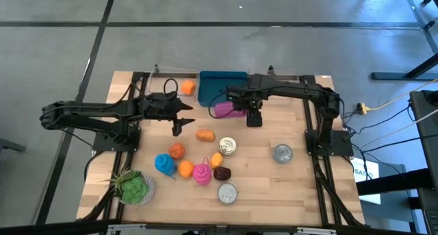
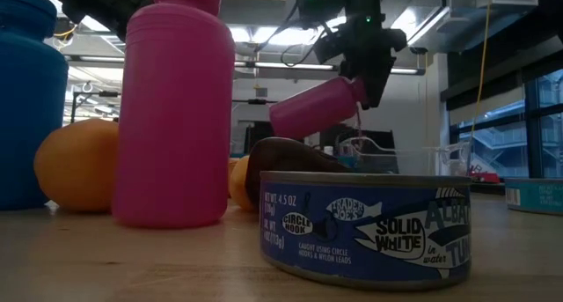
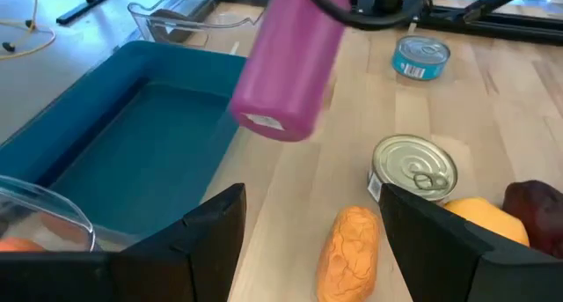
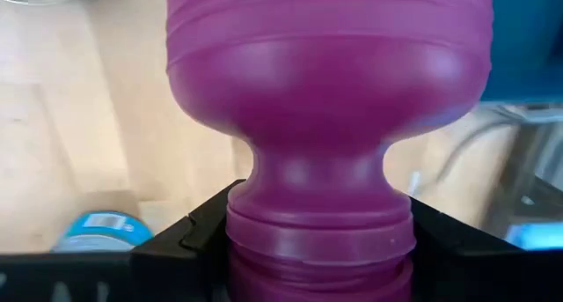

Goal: Pick & Place Food Item
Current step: Put the violet water bottle into the blue bin

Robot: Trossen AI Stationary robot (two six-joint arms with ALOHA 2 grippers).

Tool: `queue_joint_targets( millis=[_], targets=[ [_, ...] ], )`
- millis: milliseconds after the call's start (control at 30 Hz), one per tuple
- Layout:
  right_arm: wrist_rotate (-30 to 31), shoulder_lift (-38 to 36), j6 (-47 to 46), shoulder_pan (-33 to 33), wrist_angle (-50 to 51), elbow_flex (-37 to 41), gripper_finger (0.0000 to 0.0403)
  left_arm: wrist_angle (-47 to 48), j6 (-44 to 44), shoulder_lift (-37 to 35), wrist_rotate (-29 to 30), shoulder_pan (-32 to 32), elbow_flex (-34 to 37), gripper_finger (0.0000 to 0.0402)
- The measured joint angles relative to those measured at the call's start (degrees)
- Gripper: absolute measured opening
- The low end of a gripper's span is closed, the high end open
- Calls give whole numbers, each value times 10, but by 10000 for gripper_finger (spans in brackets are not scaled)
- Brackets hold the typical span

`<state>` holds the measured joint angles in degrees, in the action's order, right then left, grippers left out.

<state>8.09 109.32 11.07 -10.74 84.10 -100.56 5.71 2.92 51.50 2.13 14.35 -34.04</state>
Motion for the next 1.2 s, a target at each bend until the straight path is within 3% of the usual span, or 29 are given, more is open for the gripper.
queue_joint_targets(
  millis=[567,933,1200],
  targets=[
    [-1,48,-1,30,17,0,205,-131,17,168,-49,0,-3,253],
    [-2,48,19,31,-7,0,205,-109,-20,212,-44,0,-67,254],
    [0,48,34,31,-16,0,205,-94,-18,215,-41,0,-73,262]
  ],
)
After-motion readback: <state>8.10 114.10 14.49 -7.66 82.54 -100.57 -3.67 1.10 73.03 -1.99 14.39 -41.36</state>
